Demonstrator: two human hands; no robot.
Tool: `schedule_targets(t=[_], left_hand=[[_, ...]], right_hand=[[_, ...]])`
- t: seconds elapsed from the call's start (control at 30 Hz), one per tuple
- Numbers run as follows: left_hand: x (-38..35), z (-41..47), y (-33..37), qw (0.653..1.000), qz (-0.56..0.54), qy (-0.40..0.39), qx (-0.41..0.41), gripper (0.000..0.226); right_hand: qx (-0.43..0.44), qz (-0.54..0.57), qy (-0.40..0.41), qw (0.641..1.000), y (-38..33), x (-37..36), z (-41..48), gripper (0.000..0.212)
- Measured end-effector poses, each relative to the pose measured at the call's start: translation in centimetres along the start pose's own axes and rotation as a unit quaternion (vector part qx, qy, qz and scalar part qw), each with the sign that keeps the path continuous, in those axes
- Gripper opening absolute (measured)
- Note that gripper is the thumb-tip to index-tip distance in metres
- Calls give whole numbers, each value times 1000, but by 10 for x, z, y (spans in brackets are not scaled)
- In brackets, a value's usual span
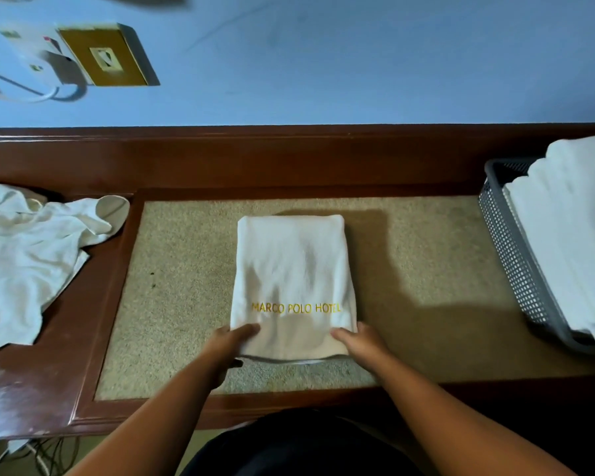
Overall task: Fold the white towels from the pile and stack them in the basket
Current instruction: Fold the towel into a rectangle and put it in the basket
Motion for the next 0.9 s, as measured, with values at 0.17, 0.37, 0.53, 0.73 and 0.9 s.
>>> schedule_targets(t=[0.17, 0.37, 0.53, 0.73, 0.9], left_hand=[[-31, -34, 17, 969, -233, -78, -2, 46], [-74, -105, 62, 926, -338, -148, -77, 36], [-136, -161, 92, 909, -365, -172, -108, 37], [-245, -224, 164, 899, -325, -211, -203, 34], [-355, -298, 245, 829, -297, -309, -359, 43]], right_hand=[[34, 214, -1, 976, -17, 23, -25, 53], [25, 390, -56, 919, -40, 82, -70, 19], [50, 382, -60, 921, -48, 165, -100, 14], [142, 402, -43, 904, -73, 305, -145, 13], [326, 491, 27, 807, -107, 449, -200, 15]])
Point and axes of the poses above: each hand's wrist, its own z-axis towards the middle knuckle, its own x-axis out of the back of the hand, y = z × x, the point moved 4 cm from there along z, towards the middle knuckle, and after that the axes turned 3 degrees about -y, right-handed, at the moved point
